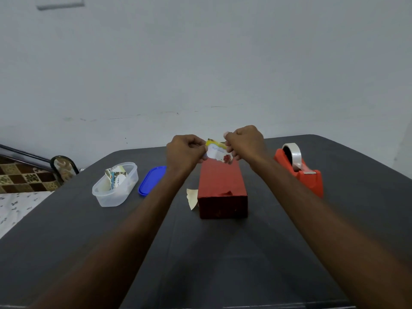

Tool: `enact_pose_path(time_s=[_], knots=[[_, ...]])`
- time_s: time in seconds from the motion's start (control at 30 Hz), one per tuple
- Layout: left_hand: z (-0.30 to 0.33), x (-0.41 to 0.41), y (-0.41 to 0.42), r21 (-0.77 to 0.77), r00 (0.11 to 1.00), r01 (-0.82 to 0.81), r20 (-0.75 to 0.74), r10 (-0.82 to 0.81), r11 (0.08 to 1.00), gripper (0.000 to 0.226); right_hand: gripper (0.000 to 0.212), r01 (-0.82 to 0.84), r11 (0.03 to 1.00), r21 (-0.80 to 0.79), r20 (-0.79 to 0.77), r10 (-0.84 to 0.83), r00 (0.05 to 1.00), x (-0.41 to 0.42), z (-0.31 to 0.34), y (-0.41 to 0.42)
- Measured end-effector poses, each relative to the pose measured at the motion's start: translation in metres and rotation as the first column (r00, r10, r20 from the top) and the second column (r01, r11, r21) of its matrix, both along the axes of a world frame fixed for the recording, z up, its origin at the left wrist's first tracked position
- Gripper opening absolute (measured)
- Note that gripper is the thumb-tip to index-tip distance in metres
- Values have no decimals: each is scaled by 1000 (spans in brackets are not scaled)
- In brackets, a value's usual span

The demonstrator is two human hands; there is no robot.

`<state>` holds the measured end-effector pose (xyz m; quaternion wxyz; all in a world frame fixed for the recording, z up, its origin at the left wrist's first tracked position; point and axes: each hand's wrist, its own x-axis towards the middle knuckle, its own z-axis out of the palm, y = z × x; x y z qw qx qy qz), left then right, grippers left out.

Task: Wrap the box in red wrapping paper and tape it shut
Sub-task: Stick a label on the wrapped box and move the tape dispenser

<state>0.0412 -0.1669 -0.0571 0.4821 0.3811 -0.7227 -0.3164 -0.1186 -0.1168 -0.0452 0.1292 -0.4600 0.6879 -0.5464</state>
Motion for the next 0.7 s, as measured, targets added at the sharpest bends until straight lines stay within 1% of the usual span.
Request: enact_pose_path(time_s=[0.07, 0.1, 0.17, 0.23, 0.3, 0.4, 0.5, 0.57, 0.7], knots=[[1, 2, -6, 123, 993, 24, -121, -9, 992, 6, 30, 162, 987, -12, -139, -162, 977, -8, -6, 0], [1, 3, -9, 175, 985, 47, -174, -16, 983, 5, 28, 199, 980, -2, -166, -196, 966, -12, -8, 1], [1, 2, -16, 265, 965, 99, -261, -27, 959, 4, 24, 182, 982, 53, -149, -172, 974, -21, -14, -3], [1, -1, -22, 344, 951, 140, -308, -29, 928, 3, 20, 96, 992, 87, -60, -91, 994, -29, -20, -11], [0, -5, -28, 414, 946, 172, -322, -33, 894, 2, 16, 38, 995, 88, 20, -40, 999, -33, -23, -18], [-4, -9, -38, 476, 950, 184, -312, -31, 860, 3, 20, -9, 997, 73, 150, -2, 989, -36, -24, -26], [-9, -14, -47, 507, 958, 170, -287, -20, 845, 2, 13, -17, 995, 101, 227, -7, 974, -39, -24, -33], [-12, -18, -54, 518, 966, 153, -260, -15, 841, 3, 12, -14, 991, 133, 236, -18, 972, -42, -26, -39], [-18, -24, -66, 525, 981, 114, -195, -11, 843, 5, 10, -15, 982, 186, 188, -21, 982, -49, -34, -53]])
